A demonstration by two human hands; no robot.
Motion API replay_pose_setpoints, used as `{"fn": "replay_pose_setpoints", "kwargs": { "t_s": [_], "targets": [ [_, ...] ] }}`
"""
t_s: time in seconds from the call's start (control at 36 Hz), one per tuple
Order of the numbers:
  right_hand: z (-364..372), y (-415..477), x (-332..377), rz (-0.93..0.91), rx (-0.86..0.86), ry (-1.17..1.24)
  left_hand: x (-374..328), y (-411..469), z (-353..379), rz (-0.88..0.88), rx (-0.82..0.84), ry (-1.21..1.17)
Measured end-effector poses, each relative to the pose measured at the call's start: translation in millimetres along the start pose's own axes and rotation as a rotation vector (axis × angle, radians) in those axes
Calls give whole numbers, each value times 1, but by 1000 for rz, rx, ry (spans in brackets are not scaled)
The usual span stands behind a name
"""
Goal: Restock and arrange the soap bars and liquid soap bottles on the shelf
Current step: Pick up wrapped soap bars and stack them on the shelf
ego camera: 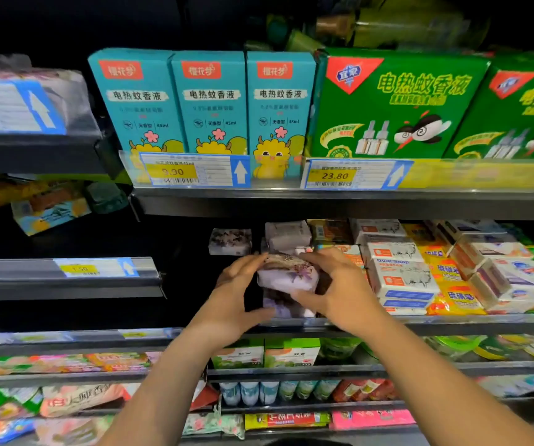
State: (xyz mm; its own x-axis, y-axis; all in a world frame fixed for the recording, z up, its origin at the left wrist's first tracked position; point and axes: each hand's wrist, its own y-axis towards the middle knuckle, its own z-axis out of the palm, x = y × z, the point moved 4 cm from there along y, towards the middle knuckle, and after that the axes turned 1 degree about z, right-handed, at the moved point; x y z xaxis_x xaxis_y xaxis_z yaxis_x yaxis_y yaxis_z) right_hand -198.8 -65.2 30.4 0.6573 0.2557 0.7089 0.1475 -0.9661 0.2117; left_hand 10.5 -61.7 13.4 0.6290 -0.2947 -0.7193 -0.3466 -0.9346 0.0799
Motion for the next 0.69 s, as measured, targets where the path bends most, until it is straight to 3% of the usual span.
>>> {"fn": "replay_pose_setpoints", "kwargs": {
  "t_s": [0.14,0.28,0.44,0.53,0.61,0.69],
  "targets": [
    [-3,-16,10,198,34,537,-13,-10,-7,215,-204,-229],
    [-10,-30,22,257,-44,561,-28,-12,0,45,-243,-616],
    [-15,-39,22,321,37,620,-45,-2,4,-57,-303,-801],
    [-19,-39,16,350,-93,670,-46,-2,11,-68,-211,-793],
    [-23,-42,16,373,-162,702,-43,-4,18,15,5,-840],
    [-25,-45,17,482,-157,849,-46,-8,17,186,163,-580]
  ]
}}
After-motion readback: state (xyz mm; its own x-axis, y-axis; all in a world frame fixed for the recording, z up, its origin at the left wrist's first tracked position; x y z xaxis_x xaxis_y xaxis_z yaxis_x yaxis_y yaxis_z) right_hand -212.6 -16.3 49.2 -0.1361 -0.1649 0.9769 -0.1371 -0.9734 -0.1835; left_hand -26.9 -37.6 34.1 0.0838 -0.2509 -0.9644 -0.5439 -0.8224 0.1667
